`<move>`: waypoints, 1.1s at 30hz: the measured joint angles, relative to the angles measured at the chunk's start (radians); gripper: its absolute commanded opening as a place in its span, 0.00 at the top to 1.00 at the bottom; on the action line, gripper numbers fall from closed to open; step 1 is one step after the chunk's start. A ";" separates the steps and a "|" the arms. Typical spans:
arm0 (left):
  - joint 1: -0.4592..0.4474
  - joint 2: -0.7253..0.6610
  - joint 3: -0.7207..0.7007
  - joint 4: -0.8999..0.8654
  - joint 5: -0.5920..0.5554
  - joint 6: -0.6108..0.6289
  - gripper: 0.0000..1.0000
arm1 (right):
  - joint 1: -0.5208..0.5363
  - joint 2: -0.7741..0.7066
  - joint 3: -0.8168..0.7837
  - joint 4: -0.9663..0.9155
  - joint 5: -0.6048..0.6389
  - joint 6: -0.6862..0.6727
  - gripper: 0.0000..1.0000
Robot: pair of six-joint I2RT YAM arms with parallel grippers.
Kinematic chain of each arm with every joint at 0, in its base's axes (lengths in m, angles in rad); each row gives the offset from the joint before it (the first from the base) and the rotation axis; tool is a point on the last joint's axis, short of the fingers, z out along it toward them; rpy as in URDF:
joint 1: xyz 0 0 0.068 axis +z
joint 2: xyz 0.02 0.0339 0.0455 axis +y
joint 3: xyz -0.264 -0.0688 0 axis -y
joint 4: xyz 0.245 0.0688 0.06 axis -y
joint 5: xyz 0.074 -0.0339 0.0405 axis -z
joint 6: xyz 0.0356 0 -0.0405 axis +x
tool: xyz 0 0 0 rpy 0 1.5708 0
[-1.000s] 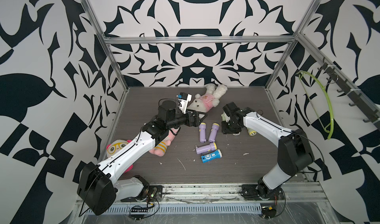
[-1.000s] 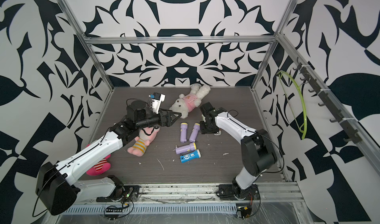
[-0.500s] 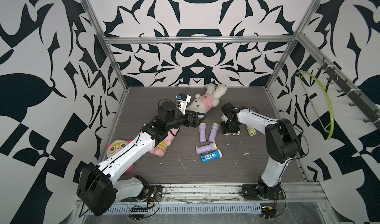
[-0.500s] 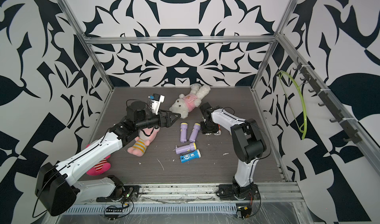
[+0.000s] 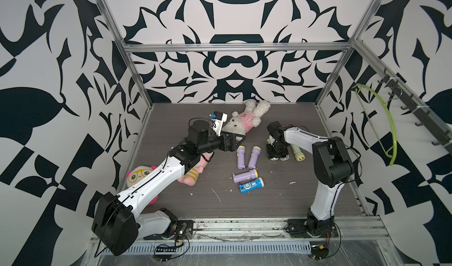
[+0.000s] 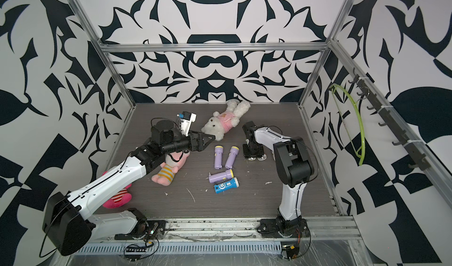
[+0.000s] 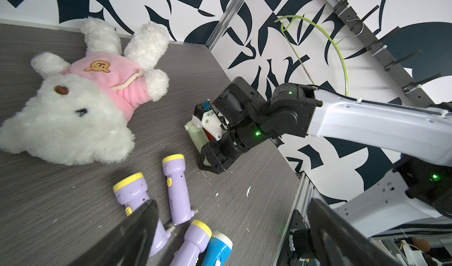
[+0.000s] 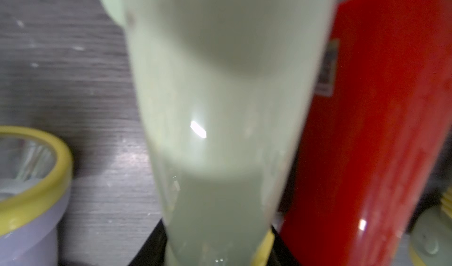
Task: Close the plug at the bottom of the flashlight
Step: Place the flashlight at the center of the board.
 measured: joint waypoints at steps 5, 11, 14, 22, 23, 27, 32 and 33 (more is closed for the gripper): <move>0.000 0.004 0.000 0.000 0.002 -0.006 0.01 | -0.003 0.011 0.012 -0.012 -0.006 -0.006 0.74; 0.000 0.004 0.000 0.000 0.002 -0.010 0.01 | -0.003 0.017 0.021 -0.021 -0.008 -0.005 0.52; 0.000 0.004 0.000 0.000 0.002 -0.011 0.01 | -0.003 0.018 0.021 -0.020 -0.011 -0.002 0.45; 0.000 0.004 0.000 0.000 0.002 -0.013 0.01 | -0.004 0.017 0.019 -0.015 -0.016 0.008 0.37; 0.000 0.004 0.000 0.000 0.002 -0.013 0.01 | -0.004 0.016 0.019 -0.015 -0.018 0.009 0.37; 0.000 0.004 0.000 0.000 0.002 -0.014 0.01 | -0.003 -0.002 0.018 -0.019 -0.035 0.018 0.36; 0.000 0.004 0.000 0.000 0.001 -0.014 0.01 | -0.003 -0.124 0.018 -0.040 -0.047 0.027 0.33; 0.000 0.004 0.000 0.000 0.001 -0.014 0.01 | -0.003 -0.161 0.018 -0.048 -0.046 0.028 0.33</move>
